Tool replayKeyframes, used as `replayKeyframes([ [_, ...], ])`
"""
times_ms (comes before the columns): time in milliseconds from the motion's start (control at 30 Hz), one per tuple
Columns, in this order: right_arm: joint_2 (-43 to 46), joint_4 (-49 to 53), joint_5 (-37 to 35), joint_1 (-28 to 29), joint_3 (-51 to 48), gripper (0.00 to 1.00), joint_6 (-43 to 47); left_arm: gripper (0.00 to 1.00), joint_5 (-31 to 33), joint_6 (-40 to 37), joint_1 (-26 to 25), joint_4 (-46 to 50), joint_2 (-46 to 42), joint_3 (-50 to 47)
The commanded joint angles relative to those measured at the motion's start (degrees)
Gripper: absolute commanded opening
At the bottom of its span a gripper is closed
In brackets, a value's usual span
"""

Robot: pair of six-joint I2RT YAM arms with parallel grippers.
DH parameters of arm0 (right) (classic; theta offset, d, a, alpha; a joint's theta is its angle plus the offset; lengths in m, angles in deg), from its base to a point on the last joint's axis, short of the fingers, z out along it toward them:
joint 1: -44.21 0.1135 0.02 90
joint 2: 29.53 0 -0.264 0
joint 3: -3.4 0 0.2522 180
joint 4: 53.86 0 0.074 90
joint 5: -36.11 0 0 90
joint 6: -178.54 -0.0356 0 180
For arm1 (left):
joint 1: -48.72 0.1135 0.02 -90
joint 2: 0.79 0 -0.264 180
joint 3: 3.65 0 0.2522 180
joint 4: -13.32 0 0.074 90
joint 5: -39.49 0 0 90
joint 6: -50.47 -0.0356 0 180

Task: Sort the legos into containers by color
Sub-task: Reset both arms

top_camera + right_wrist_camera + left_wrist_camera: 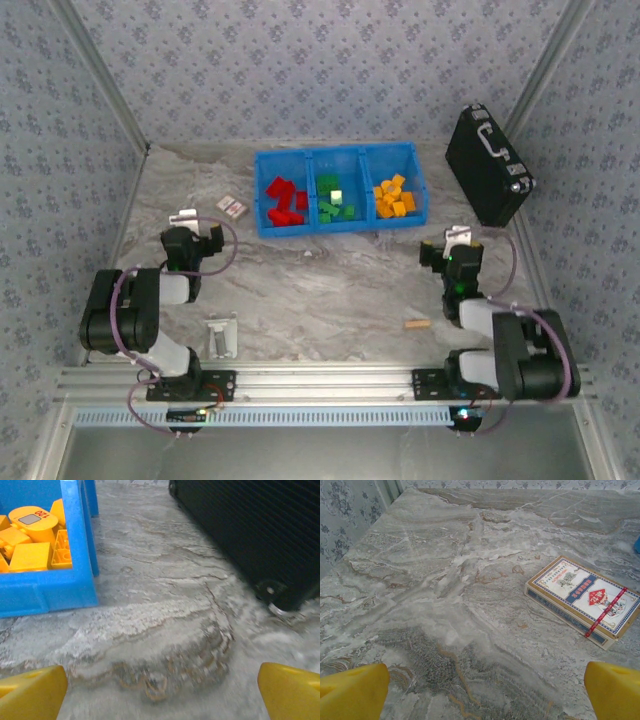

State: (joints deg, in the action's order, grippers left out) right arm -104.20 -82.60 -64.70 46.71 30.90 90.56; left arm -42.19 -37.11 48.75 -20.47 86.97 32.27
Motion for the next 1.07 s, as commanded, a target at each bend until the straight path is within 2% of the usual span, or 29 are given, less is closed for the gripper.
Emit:
replayKeyframes([
  [0, -5.8, -4.0, 5.8, -0.8, 5.5, 0.99, 2.9, 1.0, -0.9, 0.3, 0.2, 0.0, 0.0, 1.0],
  [133, -12.6, -10.3, 6.9, -1.5, 5.6, 0.99, 2.6, 1.0, -0.9, 0.2, 0.3, 0.0, 0.0, 1.0],
  [200, -12.0, -5.4, 8.0, -2.3, 7.5, 0.99, 1.9, 1.0, -0.9, 0.3, 0.2, 0.0, 0.0, 1.0],
  [400, -12.5, -3.3, 12.0, -5.3, 8.8, 0.99, -0.6, 1.0, -0.9, 0.3, 0.3, 0.1, 0.1, 1.0],
  [833, -12.6, -3.0, 9.0, -3.5, 9.0, 0.99, 0.6, 1.0, -0.8, 0.3, 0.3, 0.0, 0.0, 1.0],
  [1033, -12.5, -3.2, 10.1, -4.1, 8.9, 0.99, 0.3, 1.0, -0.8, 0.3, 0.3, 0.0, 0.0, 1.0],
])
